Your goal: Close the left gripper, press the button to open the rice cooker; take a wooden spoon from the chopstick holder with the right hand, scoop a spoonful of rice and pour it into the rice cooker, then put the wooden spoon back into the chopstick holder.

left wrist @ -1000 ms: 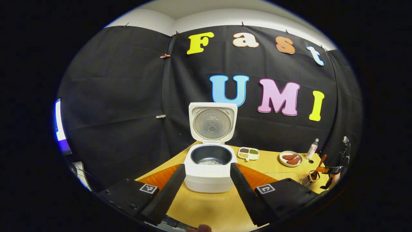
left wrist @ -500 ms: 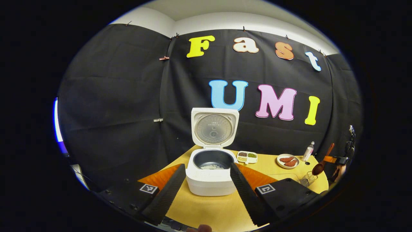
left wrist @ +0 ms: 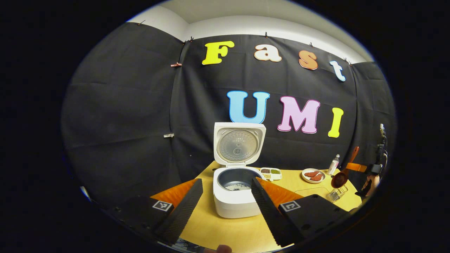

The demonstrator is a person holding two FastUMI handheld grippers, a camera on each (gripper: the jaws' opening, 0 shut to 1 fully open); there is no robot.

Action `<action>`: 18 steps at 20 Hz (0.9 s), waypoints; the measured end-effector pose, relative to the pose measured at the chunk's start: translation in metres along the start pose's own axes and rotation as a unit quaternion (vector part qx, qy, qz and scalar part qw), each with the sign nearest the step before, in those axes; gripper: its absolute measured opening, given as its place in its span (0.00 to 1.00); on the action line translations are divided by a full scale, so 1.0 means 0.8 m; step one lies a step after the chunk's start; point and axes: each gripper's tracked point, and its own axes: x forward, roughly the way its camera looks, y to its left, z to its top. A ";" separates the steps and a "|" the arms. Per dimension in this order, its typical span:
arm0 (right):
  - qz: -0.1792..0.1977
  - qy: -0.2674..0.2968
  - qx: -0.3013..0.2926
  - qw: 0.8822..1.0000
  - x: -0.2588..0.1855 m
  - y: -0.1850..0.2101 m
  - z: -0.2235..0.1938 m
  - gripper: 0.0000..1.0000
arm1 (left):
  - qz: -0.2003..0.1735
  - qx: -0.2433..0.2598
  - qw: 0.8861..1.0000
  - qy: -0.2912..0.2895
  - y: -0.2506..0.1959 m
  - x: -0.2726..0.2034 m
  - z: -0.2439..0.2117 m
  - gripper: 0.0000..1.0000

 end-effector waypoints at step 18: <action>-0.111 0.116 -0.133 0.978 0.055 -0.015 -0.185 0.10 | -0.033 -0.008 0.999 0.019 0.020 0.013 -0.031 0.95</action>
